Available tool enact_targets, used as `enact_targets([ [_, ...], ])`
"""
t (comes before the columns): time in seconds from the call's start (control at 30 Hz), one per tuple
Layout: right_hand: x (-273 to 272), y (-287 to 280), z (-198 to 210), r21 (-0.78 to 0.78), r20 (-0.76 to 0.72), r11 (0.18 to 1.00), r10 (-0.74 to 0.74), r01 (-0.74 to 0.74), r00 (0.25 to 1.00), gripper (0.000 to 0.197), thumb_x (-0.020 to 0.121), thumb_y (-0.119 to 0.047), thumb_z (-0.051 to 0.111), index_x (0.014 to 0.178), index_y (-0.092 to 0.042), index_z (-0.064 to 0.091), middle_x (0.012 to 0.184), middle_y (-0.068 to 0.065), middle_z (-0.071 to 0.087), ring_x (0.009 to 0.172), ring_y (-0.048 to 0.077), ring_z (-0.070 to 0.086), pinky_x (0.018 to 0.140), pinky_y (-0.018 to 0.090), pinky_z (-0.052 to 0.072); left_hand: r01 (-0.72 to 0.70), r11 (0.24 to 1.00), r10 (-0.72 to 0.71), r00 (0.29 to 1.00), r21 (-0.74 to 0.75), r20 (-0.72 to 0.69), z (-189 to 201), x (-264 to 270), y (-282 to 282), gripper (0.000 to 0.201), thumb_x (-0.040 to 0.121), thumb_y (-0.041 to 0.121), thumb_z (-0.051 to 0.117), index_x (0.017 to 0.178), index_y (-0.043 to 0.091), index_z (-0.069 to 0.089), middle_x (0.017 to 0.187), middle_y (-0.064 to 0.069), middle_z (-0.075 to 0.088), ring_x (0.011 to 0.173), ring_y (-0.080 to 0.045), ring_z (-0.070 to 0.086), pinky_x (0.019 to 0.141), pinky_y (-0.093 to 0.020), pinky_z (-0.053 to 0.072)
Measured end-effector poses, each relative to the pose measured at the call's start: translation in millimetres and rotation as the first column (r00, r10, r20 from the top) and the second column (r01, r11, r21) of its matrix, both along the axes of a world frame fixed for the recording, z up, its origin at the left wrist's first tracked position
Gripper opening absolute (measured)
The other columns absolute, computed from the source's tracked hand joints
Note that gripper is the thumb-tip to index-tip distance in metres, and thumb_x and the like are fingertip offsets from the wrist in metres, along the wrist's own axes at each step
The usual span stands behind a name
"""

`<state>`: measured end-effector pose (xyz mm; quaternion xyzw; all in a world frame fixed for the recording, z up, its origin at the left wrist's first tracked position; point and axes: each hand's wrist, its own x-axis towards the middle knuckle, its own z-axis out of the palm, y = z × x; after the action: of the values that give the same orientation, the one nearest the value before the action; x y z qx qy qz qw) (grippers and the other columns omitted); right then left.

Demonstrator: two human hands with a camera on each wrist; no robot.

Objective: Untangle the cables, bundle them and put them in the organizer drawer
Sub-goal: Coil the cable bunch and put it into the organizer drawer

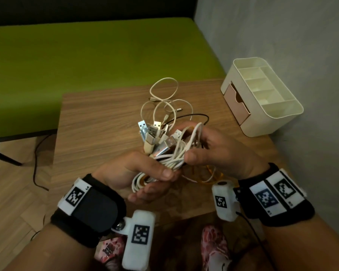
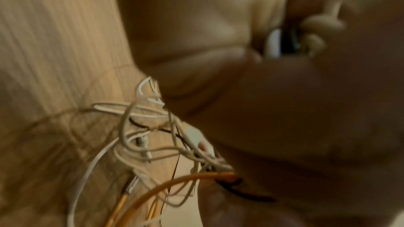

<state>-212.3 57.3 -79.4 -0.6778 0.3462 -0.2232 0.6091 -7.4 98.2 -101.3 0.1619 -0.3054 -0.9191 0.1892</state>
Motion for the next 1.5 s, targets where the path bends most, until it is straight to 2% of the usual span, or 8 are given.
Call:
enact_targets([
  [0.17, 0.8, 2.0, -0.2, 0.104, 0.141, 0.989, 0.089, -0.104, 0.986, 0.101, 0.061, -0.044, 0.084, 0.148, -0.02, 0.038, 0.151, 0.001, 0.046, 0.14, 0.017, 0.042, 0.113, 0.046, 0.037, 0.087, 0.996, -0.087, 0.994, -0.001, -0.068, -0.2, -20.3, 7.6, 0.026, 0.08, 0.008, 0.07, 0.088, 0.001, 0.046, 0.05, -0.007, 0.054, 0.035, -0.01, 0.049, 0.031, -0.018, 0.027],
  [0.33, -5.9, 6.0, 5.4, 0.29, 0.128, 0.944, 0.127, -0.159, 0.984, 0.07, 0.062, -0.017, 0.074, 0.129, -0.015, 0.055, 0.112, 0.004, 0.069, 0.102, 0.017, 0.067, 0.084, 0.029, 0.051, 0.103, 0.995, -0.104, 0.988, -0.008, -0.118, -1.8, -26.0, 8.3, 0.023, 0.081, 0.003, 0.068, 0.09, -0.004, 0.048, 0.052, -0.008, 0.058, 0.037, -0.01, 0.054, 0.032, -0.019, 0.032],
  [0.53, -7.1, 1.5, 4.2, 0.167, -0.015, 0.984, 0.061, -0.057, 0.998, 0.06, 0.068, -0.033, 0.078, 0.122, -0.015, 0.059, 0.113, 0.007, 0.071, 0.109, 0.024, 0.067, 0.099, 0.044, 0.048, -0.014, 0.999, 0.016, 0.999, -0.037, 0.046, -2.3, -5.6, -1.4, 0.019, 0.081, 0.009, 0.071, 0.089, -0.001, 0.057, 0.055, -0.007, 0.058, 0.038, -0.009, 0.054, 0.031, -0.017, 0.034],
  [0.8, -7.9, 0.2, 8.9, 0.025, -0.175, 0.998, -0.054, 0.059, 0.983, 0.047, 0.071, -0.045, 0.082, 0.111, -0.028, 0.065, 0.105, -0.013, 0.072, 0.097, 0.002, 0.068, 0.08, 0.016, 0.051, -0.174, 0.967, 0.21, 0.957, -0.185, 0.202, 3.0, 0.6, -8.1, 0.009, 0.076, 0.013, 0.075, 0.08, 0.011, 0.068, 0.057, -0.005, 0.056, 0.039, -0.008, 0.05, 0.032, -0.015, 0.037],
  [0.97, -7.8, -7.5, 0.6, -0.348, -0.231, 0.904, -0.34, 0.249, 0.911, 0.074, 0.072, -0.063, 0.067, 0.139, -0.038, 0.048, 0.135, -0.027, 0.047, 0.12, -0.021, 0.04, 0.091, 0.001, 0.033, -0.493, 0.834, 0.552, 0.749, -0.247, 0.366, -2.3, -4.8, -14.5, 0.007, 0.075, 0.01, 0.067, 0.075, 0.007, 0.06, 0.055, -0.008, 0.044, 0.039, -0.013, 0.039, 0.033, -0.015, 0.029],
  [1.1, -4.2, -6.7, -7.2, -0.501, -0.119, 0.815, -0.398, 0.291, 0.91, 0.07, 0.082, -0.032, 0.078, 0.143, -0.03, 0.045, 0.142, -0.017, 0.043, 0.134, -0.005, 0.037, 0.108, 0.021, 0.038, -0.516, 0.809, 0.586, 0.744, -0.281, 0.321, -3.2, -1.4, -16.9, 0.019, 0.077, 0.009, 0.066, 0.083, -0.005, 0.056, 0.055, -0.009, 0.044, 0.037, -0.014, 0.041, 0.033, -0.016, 0.032],
  [1.27, 1.5, -0.8, 0.4, -0.554, -0.172, 0.829, -0.203, 0.076, 0.964, 0.105, 0.075, -0.01, 0.079, 0.152, -0.037, 0.013, 0.159, -0.021, 0.014, 0.144, -0.013, 0.006, 0.114, 0.007, 0.017, -0.301, 0.888, 0.406, 0.867, -0.348, 0.289, -9.3, -4.1, -12.2, 0.035, 0.073, 0.011, 0.072, 0.086, -0.015, 0.052, 0.053, -0.015, 0.05, 0.034, -0.018, 0.047, 0.036, -0.02, 0.039],
  [1.5, 8.2, 6.7, -0.6, -0.212, -0.041, 0.977, 0.029, -0.037, 0.999, 0.118, 0.067, 0.01, 0.083, 0.156, -0.026, 0.015, 0.156, -0.006, 0.037, 0.138, 0.008, 0.044, 0.11, 0.042, 0.043, -0.103, 0.956, 0.159, 0.968, -0.275, 0.192, -1.7, -0.5, -6.5, 0.028, 0.072, 0.002, 0.071, 0.082, -0.015, 0.05, 0.049, -0.015, 0.053, 0.034, -0.015, 0.049, 0.037, -0.021, 0.035],
])
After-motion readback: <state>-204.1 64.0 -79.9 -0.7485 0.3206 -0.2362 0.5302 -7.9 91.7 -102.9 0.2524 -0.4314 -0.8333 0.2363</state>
